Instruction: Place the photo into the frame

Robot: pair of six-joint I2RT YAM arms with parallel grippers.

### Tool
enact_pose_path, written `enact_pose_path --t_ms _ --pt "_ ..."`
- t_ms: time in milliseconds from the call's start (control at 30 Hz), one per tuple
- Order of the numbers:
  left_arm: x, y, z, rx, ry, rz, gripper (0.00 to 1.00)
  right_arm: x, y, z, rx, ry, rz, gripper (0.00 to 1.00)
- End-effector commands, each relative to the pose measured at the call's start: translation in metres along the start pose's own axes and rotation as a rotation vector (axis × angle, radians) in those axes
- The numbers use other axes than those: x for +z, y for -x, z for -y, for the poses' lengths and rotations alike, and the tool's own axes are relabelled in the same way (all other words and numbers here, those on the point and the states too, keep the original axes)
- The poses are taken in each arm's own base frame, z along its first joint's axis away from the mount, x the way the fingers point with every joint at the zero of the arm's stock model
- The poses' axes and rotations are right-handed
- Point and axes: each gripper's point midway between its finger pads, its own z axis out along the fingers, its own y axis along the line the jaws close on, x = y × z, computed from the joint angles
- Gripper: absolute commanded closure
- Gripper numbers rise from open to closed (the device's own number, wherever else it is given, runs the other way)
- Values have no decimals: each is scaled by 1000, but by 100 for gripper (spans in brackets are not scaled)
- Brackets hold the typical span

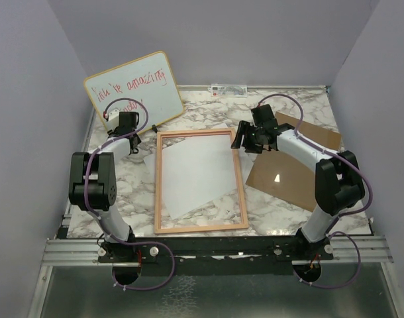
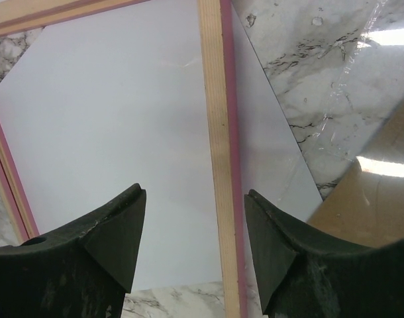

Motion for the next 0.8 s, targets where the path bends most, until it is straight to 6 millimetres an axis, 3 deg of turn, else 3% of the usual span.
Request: enact_pose_path --t_ms 0,200,467,767 --pt "13 17 -6 -33 60 87 55 7 5 0 -2 2 -8 35" --pt "30 18 -17 -38 78 86 65 13 13 0 -16 -14 -8 37" --pt "51 34 -21 -53 72 88 66 19 18 -1 -17 -26 -17 37" --pt "79 54 -10 -50 41 86 66 22 22 -1 -22 -44 -21 38"
